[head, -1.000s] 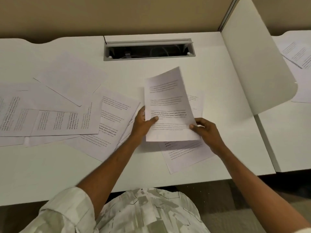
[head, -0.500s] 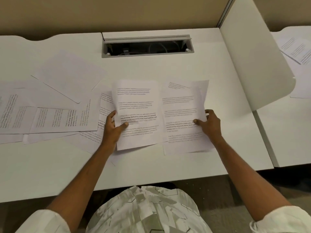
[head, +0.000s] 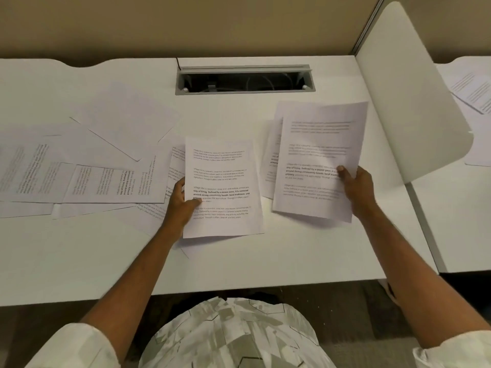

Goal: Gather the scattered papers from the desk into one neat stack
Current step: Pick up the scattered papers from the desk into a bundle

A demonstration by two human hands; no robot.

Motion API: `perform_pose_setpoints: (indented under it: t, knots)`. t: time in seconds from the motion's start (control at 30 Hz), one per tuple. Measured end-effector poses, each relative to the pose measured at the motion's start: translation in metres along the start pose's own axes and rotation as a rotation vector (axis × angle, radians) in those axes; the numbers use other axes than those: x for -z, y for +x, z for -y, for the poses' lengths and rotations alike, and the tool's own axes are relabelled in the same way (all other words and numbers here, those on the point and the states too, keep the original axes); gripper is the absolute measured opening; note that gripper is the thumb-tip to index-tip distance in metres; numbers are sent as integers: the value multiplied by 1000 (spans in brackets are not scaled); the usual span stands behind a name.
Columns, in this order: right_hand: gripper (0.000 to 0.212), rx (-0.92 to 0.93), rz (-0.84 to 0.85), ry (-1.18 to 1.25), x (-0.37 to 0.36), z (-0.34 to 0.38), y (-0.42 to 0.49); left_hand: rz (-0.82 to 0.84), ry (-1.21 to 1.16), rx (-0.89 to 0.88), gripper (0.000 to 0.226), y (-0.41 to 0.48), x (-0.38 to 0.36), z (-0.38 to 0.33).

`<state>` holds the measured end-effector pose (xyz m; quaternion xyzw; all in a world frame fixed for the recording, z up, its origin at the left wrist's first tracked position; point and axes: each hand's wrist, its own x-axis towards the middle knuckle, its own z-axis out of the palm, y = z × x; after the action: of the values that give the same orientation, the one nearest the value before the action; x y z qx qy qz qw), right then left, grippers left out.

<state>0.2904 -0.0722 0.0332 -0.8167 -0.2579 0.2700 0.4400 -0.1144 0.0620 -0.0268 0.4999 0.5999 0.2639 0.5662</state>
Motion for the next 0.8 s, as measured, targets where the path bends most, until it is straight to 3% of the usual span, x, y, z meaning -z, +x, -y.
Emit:
perform_pose_setpoints:
  t: [0.23, 0.53, 0.67, 0.8]
  knots:
    - [37, -65, 310, 439, 22, 26, -7, 13, -30, 29, 64, -4, -10, -1]
    - [37, -214, 326, -13, -25, -21, -39, 168, -31, 43, 53, -20, -57, -19]
    - [39, -148, 287, -152, -33, -24, -43, 240, -120, 74, 48, -27, -73, -24]
    - [46, -112, 324, -213, -42, -25, -54, 265, 14, 24, 80, -34, -87, -26]
